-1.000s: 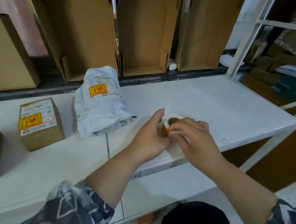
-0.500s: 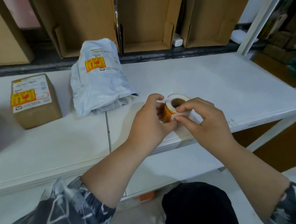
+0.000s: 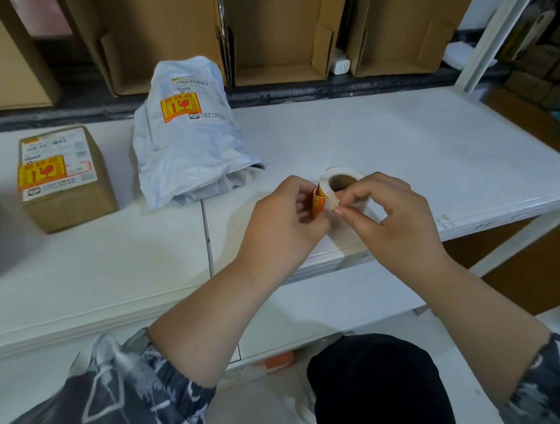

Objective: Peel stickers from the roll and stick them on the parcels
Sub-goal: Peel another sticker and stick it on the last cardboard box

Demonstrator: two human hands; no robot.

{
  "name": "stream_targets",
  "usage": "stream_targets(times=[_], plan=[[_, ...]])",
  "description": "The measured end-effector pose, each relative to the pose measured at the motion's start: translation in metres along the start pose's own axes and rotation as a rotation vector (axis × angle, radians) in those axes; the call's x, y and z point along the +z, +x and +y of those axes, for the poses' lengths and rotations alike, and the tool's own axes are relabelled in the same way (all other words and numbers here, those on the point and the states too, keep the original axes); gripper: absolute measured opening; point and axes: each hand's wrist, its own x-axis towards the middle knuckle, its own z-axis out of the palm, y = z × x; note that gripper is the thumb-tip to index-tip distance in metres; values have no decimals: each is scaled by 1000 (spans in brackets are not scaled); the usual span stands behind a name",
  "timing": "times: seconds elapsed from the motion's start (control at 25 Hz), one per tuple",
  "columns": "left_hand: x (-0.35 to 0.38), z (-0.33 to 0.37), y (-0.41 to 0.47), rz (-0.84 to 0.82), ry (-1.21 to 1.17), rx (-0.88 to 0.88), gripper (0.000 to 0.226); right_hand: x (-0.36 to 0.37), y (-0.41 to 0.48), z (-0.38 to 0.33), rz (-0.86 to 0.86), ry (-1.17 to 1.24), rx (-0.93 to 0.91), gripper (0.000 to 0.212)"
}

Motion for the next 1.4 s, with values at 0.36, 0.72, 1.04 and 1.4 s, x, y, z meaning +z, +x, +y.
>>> stream_targets(times=[0.36, 0.72, 1.04, 1.4], plan=[[0, 13, -9, 41, 59, 24, 24, -2, 0, 1, -19, 34, -1, 9], [0, 11, -11, 69, 188, 70, 16, 0, 0, 5, 8, 51, -30, 12], [-2, 11, -9, 81, 227, 52, 13, -2, 1, 7, -15, 39, -39, 9], [-12, 12, -3, 176, 236, -96, 12, -8, 0, 1, -29, 35, -18, 8]])
